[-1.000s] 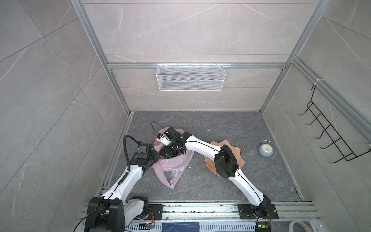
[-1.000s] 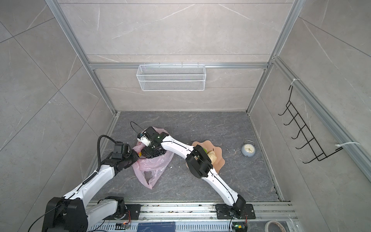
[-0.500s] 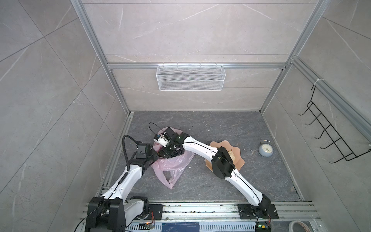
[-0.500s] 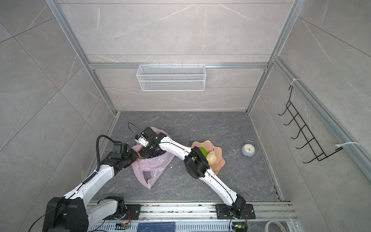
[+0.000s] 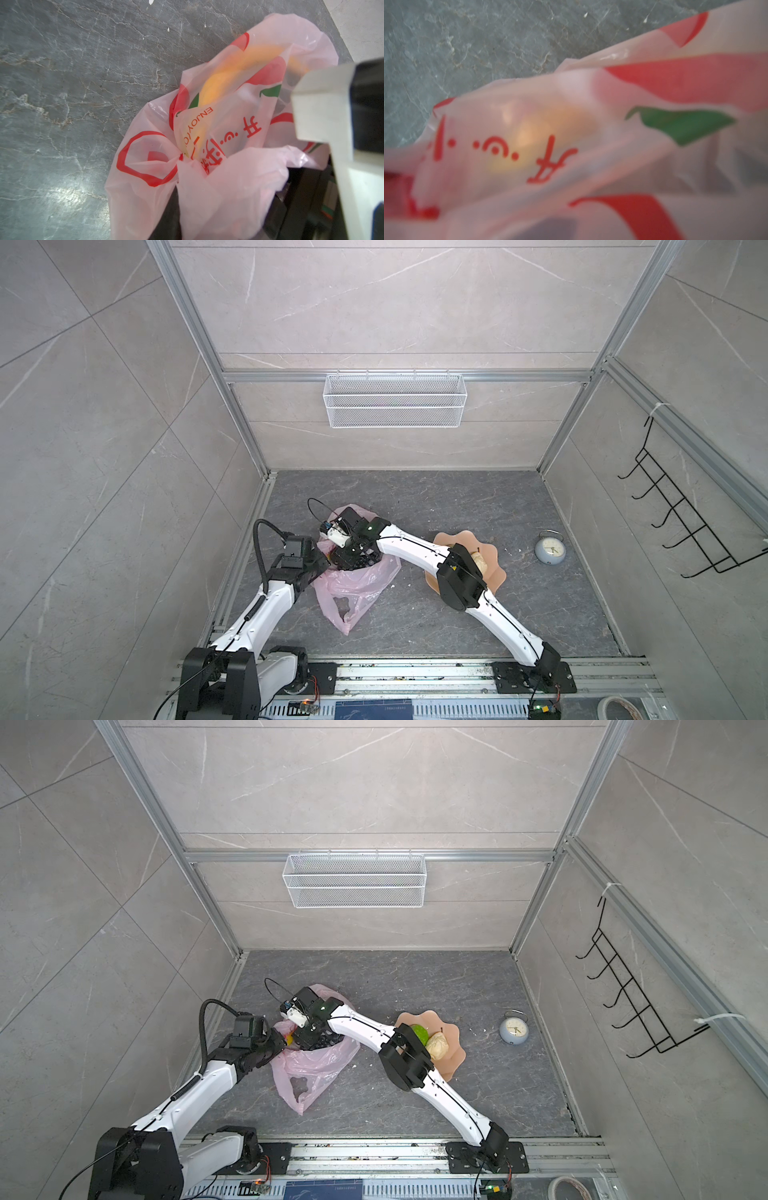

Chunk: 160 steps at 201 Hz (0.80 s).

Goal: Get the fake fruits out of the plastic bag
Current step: 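Reach deeper into the bag with the right gripper toward the dark speckled fruit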

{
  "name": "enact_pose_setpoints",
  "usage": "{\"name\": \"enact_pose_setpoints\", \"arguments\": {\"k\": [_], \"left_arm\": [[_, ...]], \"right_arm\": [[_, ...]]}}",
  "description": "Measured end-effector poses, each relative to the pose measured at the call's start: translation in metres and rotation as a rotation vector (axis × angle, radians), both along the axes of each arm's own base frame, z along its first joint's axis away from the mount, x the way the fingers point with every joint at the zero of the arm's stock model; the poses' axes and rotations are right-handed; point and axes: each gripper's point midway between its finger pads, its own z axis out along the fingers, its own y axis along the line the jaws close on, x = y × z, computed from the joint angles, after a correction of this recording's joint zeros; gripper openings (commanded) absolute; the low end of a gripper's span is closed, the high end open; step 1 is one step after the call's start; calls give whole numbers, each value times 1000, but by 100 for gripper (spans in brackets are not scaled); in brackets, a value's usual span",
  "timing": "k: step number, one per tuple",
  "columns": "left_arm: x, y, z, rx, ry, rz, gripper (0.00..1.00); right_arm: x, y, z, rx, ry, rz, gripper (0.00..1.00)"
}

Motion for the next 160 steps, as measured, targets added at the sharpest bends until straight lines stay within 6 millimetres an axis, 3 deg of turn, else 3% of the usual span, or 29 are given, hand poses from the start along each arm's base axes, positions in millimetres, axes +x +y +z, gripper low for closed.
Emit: {"name": "enact_pose_setpoints", "arguments": {"k": [22,73,95,160], "left_arm": [[0,0,-1,0,4,1,19],[1,0,-8,-3,23,-2,19],[1,-1,-9,-8,27,-5,19],[1,-3,-13,-14,44,-12,19]], "right_arm": [[-9,-7,10,10,23,-12,54],[-21,-6,62,136,28,-25,54],[-24,-4,75,177,29,-26,55],[-47,-26,50,156,91,-46,57]]}}
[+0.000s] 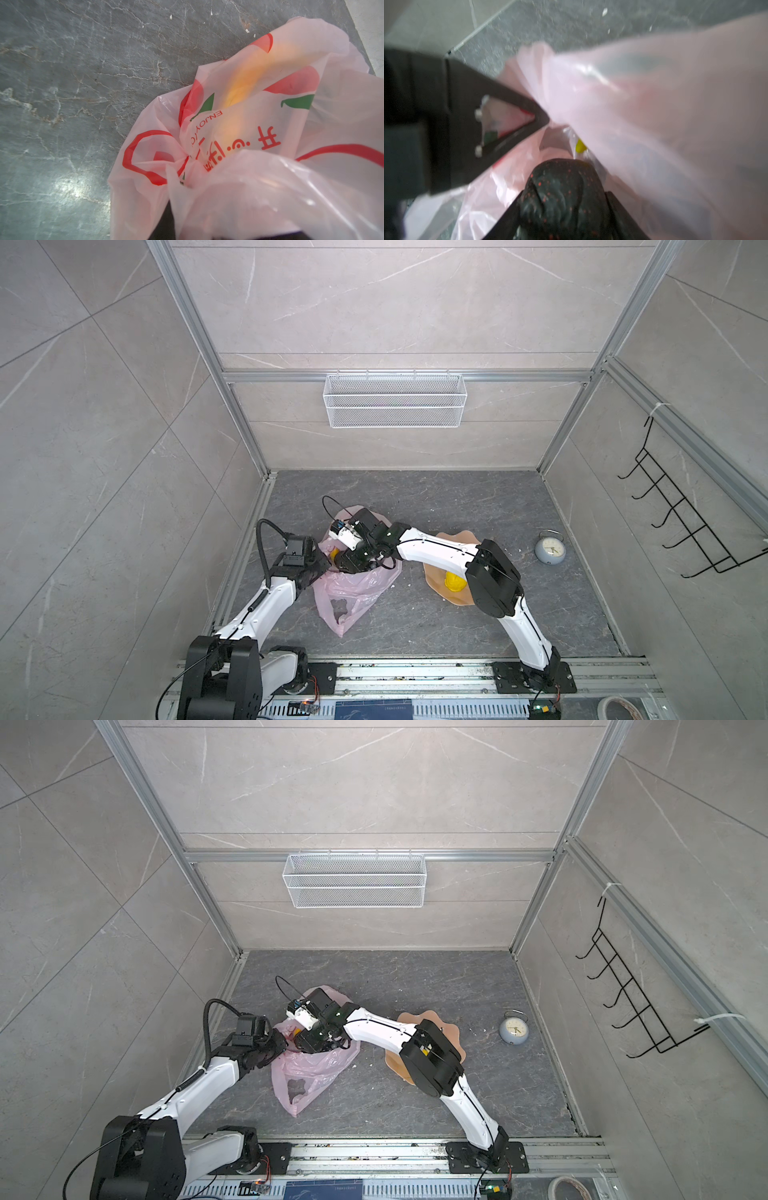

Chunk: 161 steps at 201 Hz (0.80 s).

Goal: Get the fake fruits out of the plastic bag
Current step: 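Reach deeper into the bag with the right gripper toward the dark speckled fruit, then close the right gripper on the dark speckled fruit inside the bag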

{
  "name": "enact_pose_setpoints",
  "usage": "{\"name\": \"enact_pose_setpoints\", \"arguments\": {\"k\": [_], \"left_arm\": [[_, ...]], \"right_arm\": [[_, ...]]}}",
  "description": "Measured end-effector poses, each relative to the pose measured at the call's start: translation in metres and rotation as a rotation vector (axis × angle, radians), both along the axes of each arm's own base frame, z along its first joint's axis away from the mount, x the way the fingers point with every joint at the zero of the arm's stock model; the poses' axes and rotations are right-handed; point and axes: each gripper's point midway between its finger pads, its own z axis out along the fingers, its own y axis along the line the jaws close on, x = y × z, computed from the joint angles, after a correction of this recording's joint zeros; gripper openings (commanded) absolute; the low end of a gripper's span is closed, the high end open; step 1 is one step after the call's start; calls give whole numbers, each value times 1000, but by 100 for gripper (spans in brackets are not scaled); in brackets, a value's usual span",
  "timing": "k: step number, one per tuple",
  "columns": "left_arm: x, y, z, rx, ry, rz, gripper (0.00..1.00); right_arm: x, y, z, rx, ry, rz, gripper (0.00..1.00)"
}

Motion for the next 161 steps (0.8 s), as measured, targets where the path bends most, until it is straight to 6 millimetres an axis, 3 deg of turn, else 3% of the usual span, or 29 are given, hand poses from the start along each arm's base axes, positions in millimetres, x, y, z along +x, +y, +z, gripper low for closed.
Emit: {"name": "enact_pose_setpoints", "arguments": {"k": [63,96,123,161], "left_arm": [[0,-2,-2,-7,7,-5,19],[0,-2,-1,-7,4,-6,19],[1,-2,0,-8,-1,-6,19],[1,-2,1,-9,-5,-6,19]], "right_arm": [[2,-3,-9,-27,-28,-56,76],[5,-5,-7,-33,-39,-77,76],[2,-9,11,-14,-46,-91,73],[-22,-12,50,42,-57,-78,64]]}}
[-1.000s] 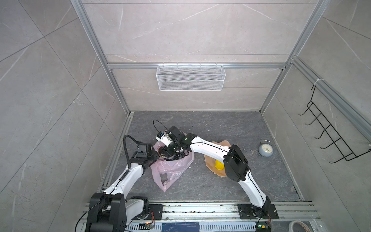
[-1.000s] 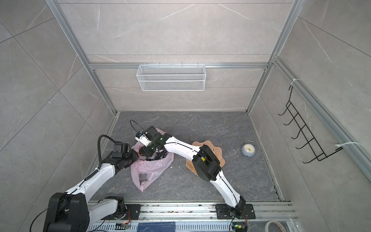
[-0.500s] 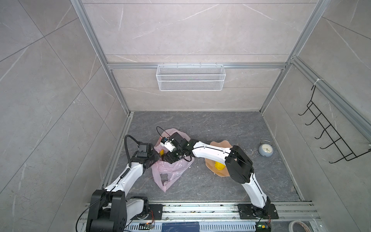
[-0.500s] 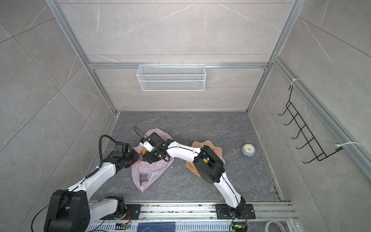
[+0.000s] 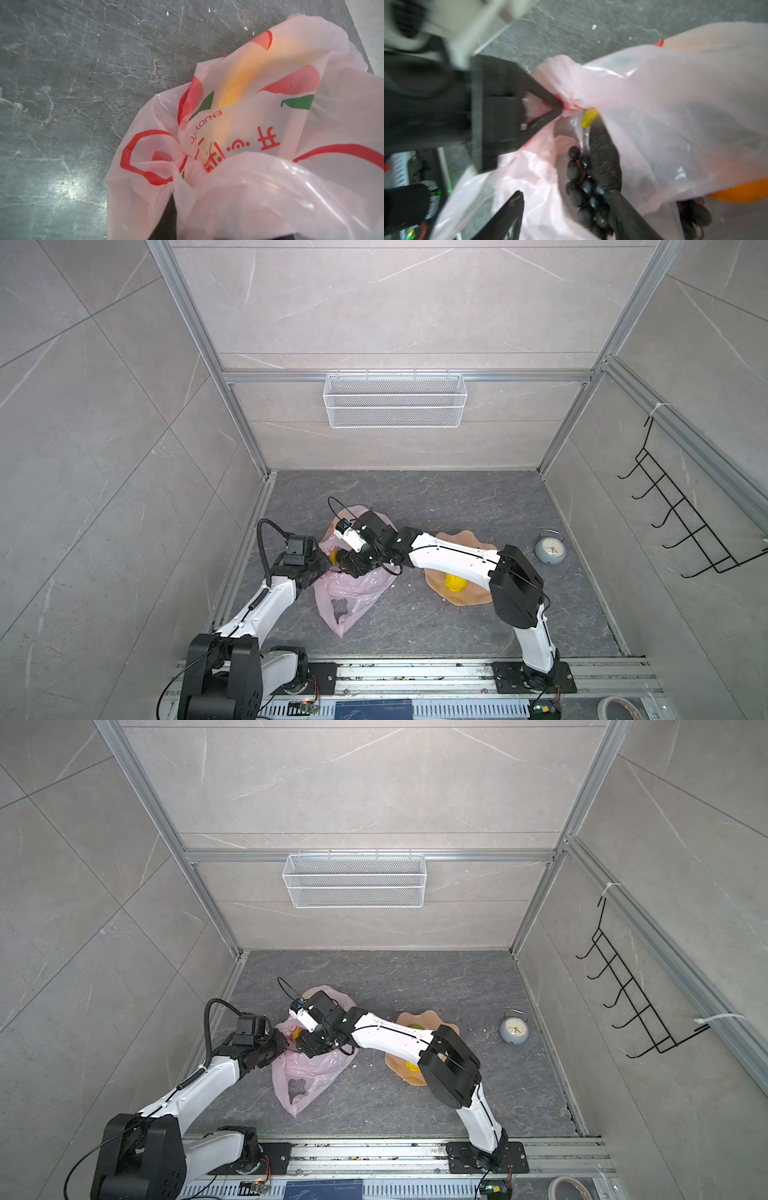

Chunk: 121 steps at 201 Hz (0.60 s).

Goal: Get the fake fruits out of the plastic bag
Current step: 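Close the right gripper on the dark speckled fruit inside the bag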

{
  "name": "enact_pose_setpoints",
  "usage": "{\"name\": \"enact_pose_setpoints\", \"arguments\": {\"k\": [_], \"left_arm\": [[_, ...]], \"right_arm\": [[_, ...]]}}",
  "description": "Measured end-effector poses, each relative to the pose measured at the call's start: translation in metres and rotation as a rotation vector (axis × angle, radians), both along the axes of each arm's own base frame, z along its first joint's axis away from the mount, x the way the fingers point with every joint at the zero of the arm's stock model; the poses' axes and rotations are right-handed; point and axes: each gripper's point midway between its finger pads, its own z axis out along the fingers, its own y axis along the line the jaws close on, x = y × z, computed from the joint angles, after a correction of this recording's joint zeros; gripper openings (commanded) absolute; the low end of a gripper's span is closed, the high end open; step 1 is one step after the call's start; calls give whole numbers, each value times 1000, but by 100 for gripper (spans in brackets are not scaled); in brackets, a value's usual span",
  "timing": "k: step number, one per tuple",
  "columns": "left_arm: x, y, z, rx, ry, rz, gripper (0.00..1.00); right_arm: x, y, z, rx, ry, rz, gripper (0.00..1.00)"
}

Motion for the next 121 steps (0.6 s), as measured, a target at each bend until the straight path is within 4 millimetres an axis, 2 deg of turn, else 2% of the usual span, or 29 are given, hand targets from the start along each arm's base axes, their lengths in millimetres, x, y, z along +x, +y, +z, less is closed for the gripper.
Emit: {"name": "enact_pose_setpoints", "arguments": {"k": [20,40,74,94,121], "left_arm": [[0,0,0,0,0,0,19],[0,0,0,1,-1,1,19],[0,0,2,0,-9,1,19],[2,1,4,0,-18,3,19],[3,2,6,-1,-25,7,19]], "right_arm": [[-10,6,7,28,11,20,58],[-14,11,-1,26,40,30,56],[0,29,-23,10,56,20,56],[8,33,-41,-31,62,3,57],[23,35,-52,-71,48,-30,58]]}}
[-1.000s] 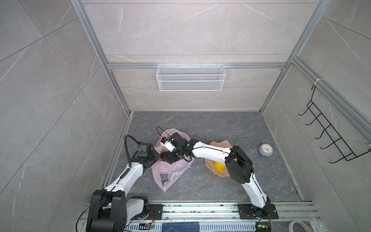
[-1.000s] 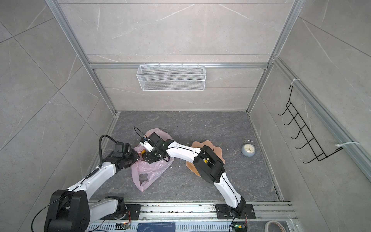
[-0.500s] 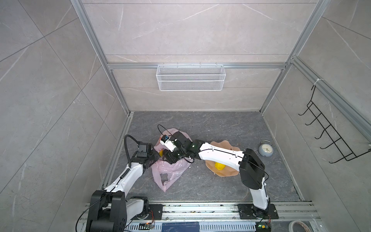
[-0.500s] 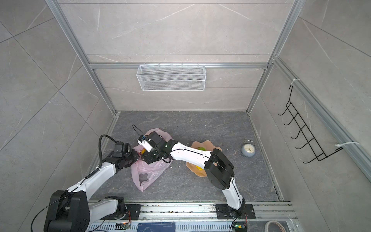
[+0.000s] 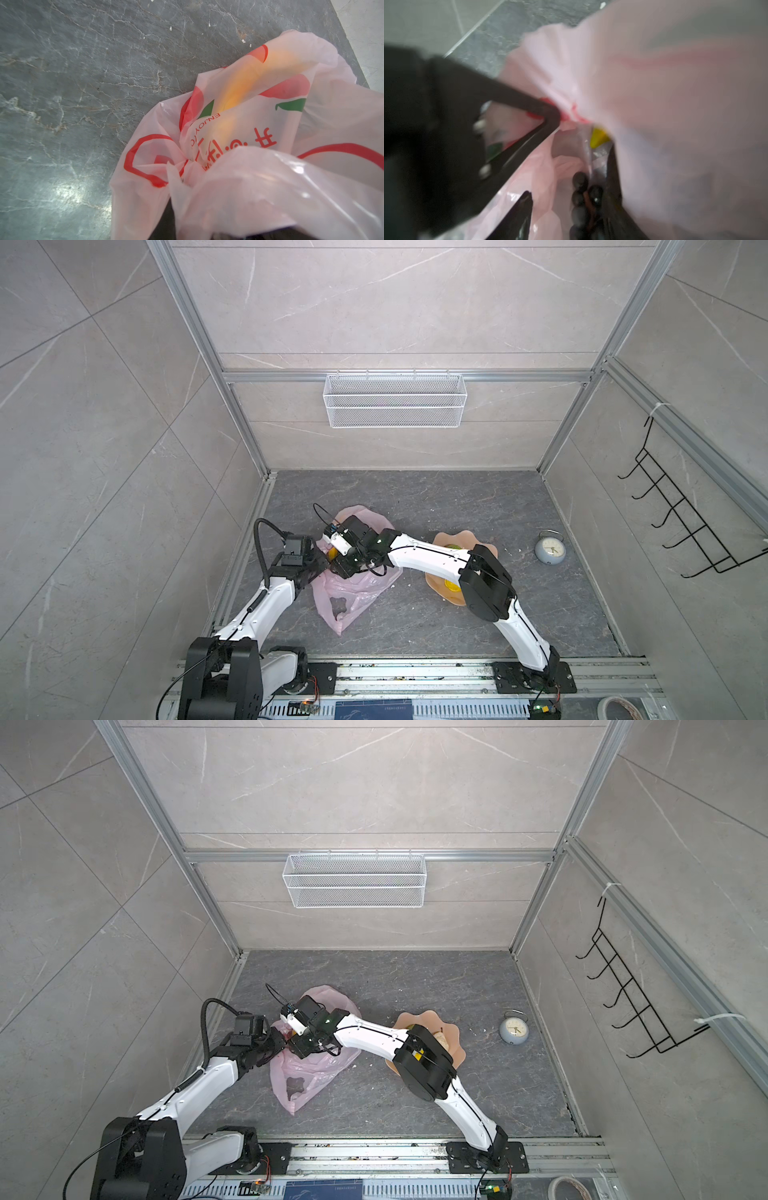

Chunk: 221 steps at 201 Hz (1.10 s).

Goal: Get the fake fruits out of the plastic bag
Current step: 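Close the right gripper on the dark speckled fruit inside the bag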

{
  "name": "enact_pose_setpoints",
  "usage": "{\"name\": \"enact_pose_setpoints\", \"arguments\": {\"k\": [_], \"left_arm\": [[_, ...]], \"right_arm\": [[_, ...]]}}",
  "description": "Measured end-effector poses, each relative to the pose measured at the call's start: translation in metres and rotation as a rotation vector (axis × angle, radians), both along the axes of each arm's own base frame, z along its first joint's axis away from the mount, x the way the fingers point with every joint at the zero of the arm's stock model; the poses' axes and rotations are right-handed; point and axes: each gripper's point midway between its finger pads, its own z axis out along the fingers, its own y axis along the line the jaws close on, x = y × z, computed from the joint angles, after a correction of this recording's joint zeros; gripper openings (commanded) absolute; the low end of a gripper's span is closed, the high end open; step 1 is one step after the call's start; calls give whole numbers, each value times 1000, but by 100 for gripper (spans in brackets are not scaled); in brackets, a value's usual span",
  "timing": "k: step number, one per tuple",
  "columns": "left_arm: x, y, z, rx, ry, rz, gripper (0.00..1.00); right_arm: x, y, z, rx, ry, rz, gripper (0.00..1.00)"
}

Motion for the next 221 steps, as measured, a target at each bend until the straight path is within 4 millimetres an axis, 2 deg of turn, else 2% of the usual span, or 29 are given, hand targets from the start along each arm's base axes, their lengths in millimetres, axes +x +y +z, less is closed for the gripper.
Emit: {"name": "enact_pose_setpoints", "arguments": {"k": [24,55,78,93,125,166,191,221], "left_arm": [[0,-1,0,-1,0,-2,19],[-1,-2,0,-7,2,-12,19],[-1,-4,-1,-15,4,-20,19],[-1,-5,-1,-18,4,-22,19],[0,-5,-1,-19,2,-22,19],[-1,-5,-4,-19,14,-23,19],[-1,-8,-10,-28,35,-36,19],[-2,-12,-18,-36,62,-58,19]], "right_arm": [[15,-4,-1,-19,-30,-40,64],[36,-10,11,-24,-84,-82,72],[48,-12,15,-25,-104,-94,74],[51,-13,9,-38,-105,-90,74],[44,-17,-17,-88,-63,-65,73],[36,-27,-24,-111,-34,-64,72],[24,-40,-15,-115,-13,-79,72],[9,-50,15,-63,-10,-82,66]]}}
